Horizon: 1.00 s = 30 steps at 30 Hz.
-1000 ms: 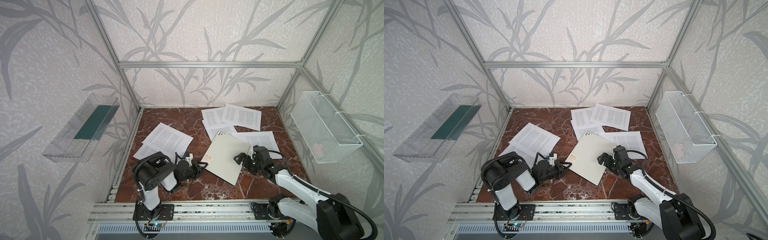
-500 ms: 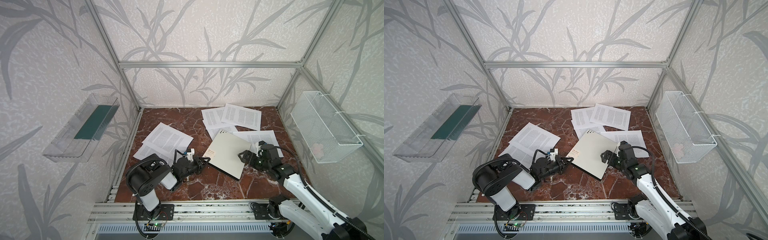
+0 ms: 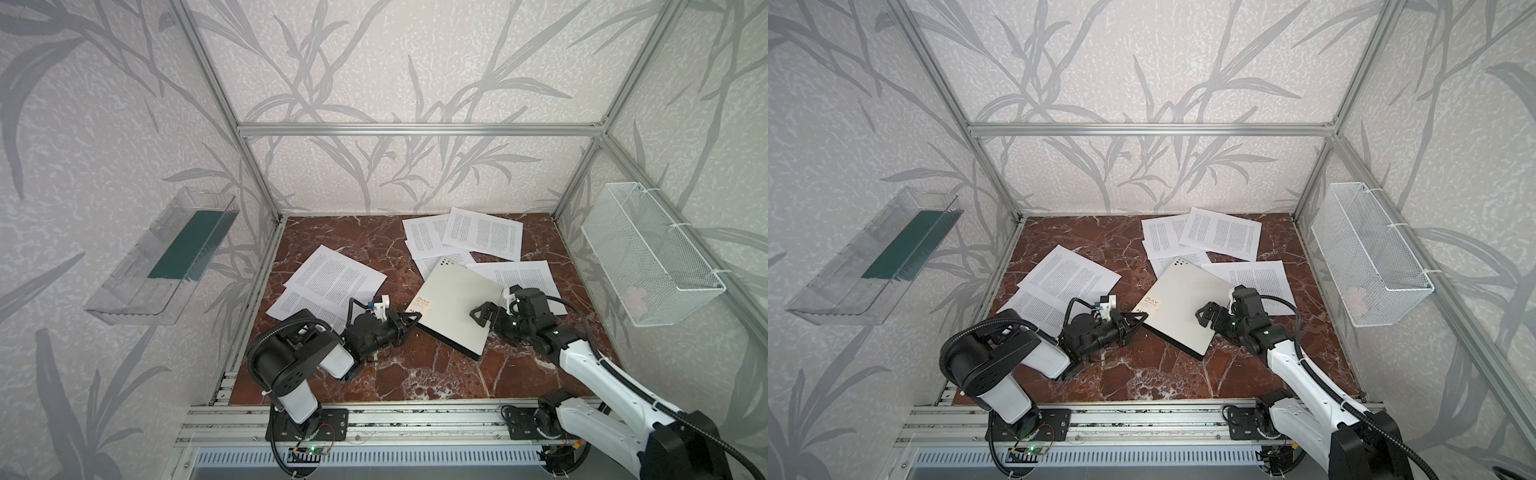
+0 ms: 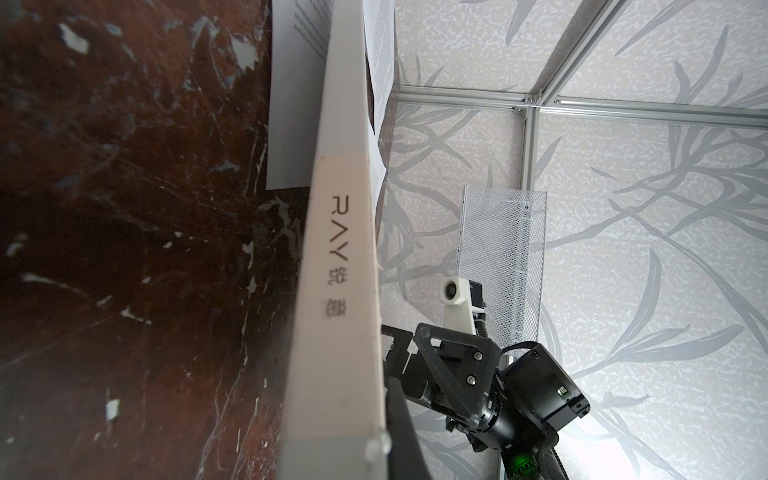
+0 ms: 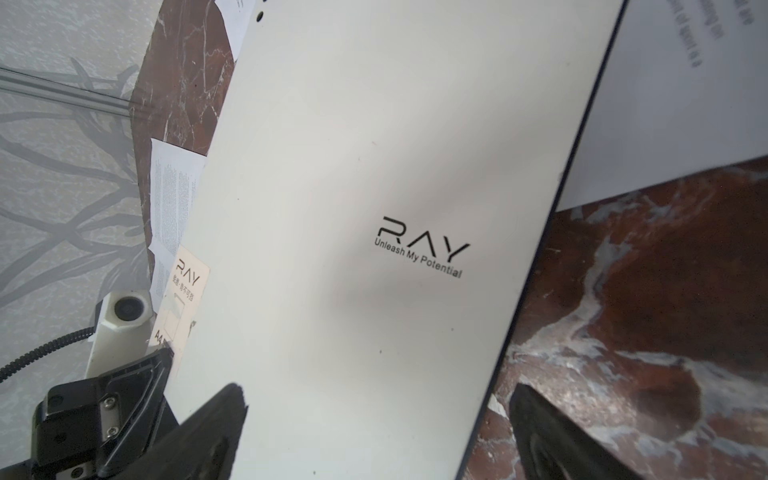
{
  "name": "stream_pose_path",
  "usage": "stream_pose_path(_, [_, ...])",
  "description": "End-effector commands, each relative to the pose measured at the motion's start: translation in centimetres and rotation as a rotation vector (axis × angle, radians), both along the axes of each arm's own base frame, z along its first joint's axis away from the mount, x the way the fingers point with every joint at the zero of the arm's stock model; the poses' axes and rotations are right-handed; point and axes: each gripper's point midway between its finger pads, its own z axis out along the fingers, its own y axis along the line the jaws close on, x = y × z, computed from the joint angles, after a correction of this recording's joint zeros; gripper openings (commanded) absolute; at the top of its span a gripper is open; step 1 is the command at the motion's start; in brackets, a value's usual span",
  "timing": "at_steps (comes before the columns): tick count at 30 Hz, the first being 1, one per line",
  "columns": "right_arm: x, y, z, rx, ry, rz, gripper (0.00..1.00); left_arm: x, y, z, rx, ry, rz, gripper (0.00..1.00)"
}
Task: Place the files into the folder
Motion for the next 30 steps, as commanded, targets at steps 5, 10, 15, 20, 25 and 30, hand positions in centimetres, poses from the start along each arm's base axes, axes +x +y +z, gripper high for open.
stream_pose_path(5, [0.8, 0.9, 0.5, 0.080, -0.029, -0.014, 0.99, 0.1, -0.9, 2.7, -0.078, -0.051, -0.017, 0.00])
stream_pose_path(10, [1.4, 0.8, 0.7, 0.111, -0.052, -0.044, 0.99, 0.0, -1.1, 2.4, -0.072, -0.044, -0.025, 0.00])
stream_pose_path(15, [2.4, 0.7, 1.1, 0.184, -0.104, -0.085, 0.96, -0.1, -1.1, 2.4, -0.068, -0.054, -0.026, 0.00])
stream_pose_path(20, [3.2, 0.2, 2.3, 0.209, -0.168, -0.120, 0.87, -0.1, -1.2, 1.9, -0.053, -0.051, -0.026, 0.00])
stream_pose_path(25, [3.7, -0.1, 3.1, 0.239, -0.220, -0.154, 0.74, -0.2, -1.2, 1.8, -0.042, -0.059, -0.022, 0.00])
stream_pose_path(30, [4.0, -0.3, 3.4, 0.256, -0.247, -0.177, 0.51, -0.2, -1.3, 1.9, -0.041, -0.070, -0.028, 0.00])
